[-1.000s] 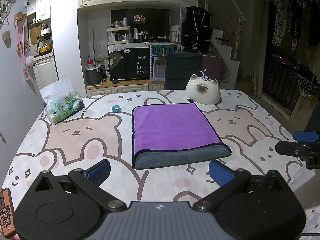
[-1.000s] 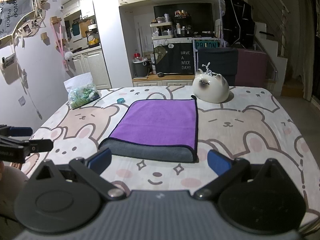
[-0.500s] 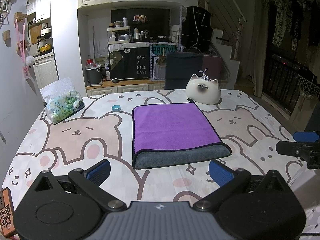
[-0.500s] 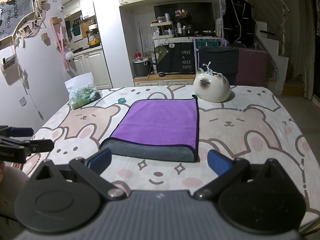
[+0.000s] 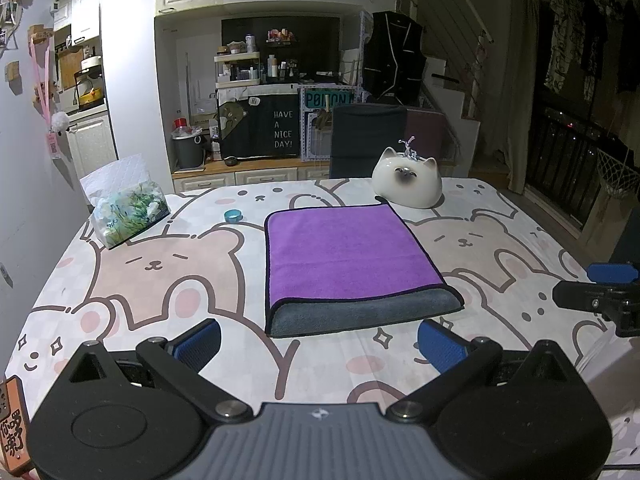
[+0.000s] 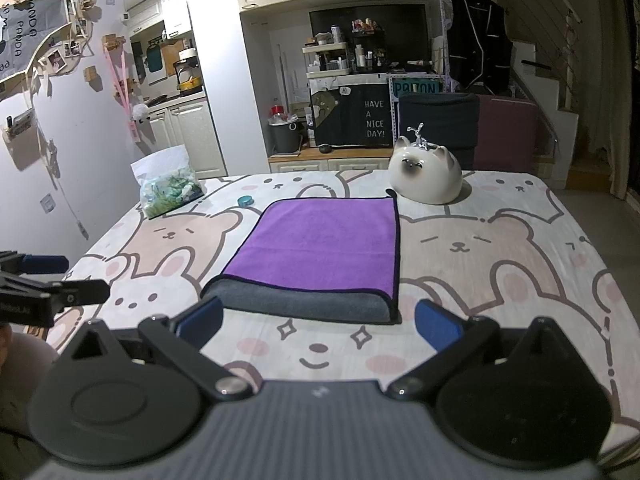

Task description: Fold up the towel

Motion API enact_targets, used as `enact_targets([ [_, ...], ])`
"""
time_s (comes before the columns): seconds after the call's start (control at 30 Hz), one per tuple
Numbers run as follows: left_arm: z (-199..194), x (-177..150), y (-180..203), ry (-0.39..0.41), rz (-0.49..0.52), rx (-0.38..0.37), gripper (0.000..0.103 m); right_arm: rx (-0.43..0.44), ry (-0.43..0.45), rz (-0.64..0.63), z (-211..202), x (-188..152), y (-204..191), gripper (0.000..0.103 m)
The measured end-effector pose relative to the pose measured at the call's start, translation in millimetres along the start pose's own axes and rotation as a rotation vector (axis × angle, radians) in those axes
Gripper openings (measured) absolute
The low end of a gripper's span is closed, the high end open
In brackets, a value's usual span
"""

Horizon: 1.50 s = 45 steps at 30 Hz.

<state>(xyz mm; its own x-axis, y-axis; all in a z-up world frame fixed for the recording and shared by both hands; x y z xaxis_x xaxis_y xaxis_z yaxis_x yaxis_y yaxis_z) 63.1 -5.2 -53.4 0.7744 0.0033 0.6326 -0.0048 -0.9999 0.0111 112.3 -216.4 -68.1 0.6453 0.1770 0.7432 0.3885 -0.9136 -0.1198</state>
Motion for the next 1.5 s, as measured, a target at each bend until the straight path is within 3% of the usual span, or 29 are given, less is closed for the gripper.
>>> enact_targets([
  [1.2,1.8,-0.9,0.1,-0.001,-0.002,0.0,0.103,0.006,-0.007,0.003,1.6,-1.0,-1.1,0.103],
  [1.5,3.5,8.2,-10.9,-0.005,-0.023,0.002,0.103,-0.028,-0.003,-0.019,0.7,4.0,1.7,0.103],
])
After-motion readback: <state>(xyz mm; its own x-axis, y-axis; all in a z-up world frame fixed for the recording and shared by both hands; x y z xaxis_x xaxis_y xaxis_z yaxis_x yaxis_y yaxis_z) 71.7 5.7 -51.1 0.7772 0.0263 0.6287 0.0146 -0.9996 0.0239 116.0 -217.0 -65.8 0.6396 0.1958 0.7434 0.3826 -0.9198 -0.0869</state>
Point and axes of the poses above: each gripper's, at about its wrist camera, not at the fingertips, and z roughly the way its jaws point, y to its right, x to its top, the point moved 8 cm from there along z, roughly the way its jaws point, and after that the axes turned 13 degrees about -y, right-handed, at the moved point
